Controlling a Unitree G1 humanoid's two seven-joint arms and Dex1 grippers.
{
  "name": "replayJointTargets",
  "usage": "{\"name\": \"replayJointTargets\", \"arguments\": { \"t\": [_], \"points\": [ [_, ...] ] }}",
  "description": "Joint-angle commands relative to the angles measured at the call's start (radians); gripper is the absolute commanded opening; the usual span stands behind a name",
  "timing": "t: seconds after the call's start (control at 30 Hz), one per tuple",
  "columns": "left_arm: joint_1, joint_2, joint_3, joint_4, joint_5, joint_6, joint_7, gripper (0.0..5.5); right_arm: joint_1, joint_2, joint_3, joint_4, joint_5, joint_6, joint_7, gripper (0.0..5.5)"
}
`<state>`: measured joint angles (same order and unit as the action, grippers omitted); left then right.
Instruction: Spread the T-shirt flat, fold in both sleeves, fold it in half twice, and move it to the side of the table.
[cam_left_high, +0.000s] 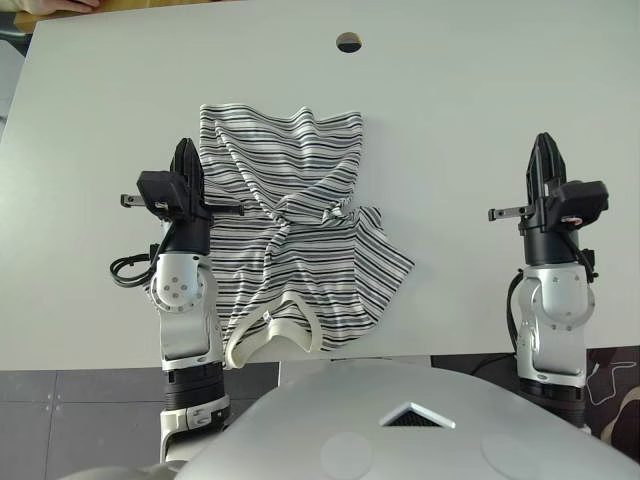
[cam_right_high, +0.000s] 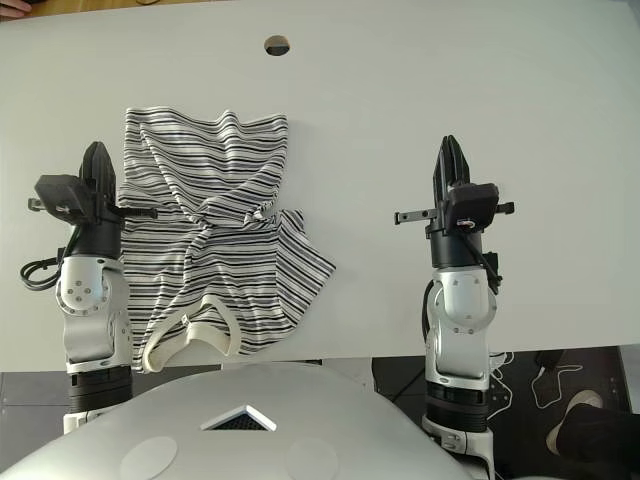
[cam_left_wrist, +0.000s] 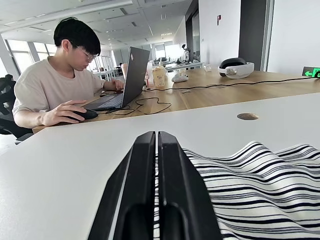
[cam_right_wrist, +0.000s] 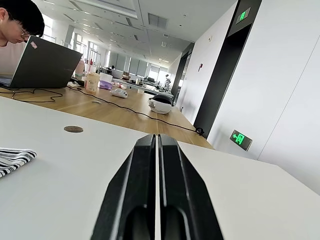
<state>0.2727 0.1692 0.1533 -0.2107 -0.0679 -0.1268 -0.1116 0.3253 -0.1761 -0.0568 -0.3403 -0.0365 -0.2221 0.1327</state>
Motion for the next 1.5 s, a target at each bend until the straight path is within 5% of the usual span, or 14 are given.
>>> {"name": "replayJointTargets", "arguments": {
  "t": [0.03, 0.83, 1.1, 1.5],
  "points": [
    [-0.002, 0.005, -0.001, -0.01, -0.002, 0.013, -0.009, 0.12, -0.004, -0.009, 0.002, -0.011, -0.001, 0.019, 0.01, 0.1],
    [-0.012, 0.005, -0.008, 0.002, -0.002, 0.017, -0.011, 0.12, -0.006, -0.017, 0.015, -0.018, -0.003, 0.031, 0.036, 0.1],
    [-0.011, 0.0, -0.014, 0.0, 0.001, 0.016, -0.007, 0.12, 0.175, -0.283, 0.325, -0.186, 0.047, 0.17, 0.457, 0.1],
    [-0.027, -0.003, -0.035, 0.005, 0.005, 0.022, -0.004, 0.12, 0.091, -0.364, 0.573, -0.032, -0.358, 0.463, 0.475, 0.1]
  ]
}}
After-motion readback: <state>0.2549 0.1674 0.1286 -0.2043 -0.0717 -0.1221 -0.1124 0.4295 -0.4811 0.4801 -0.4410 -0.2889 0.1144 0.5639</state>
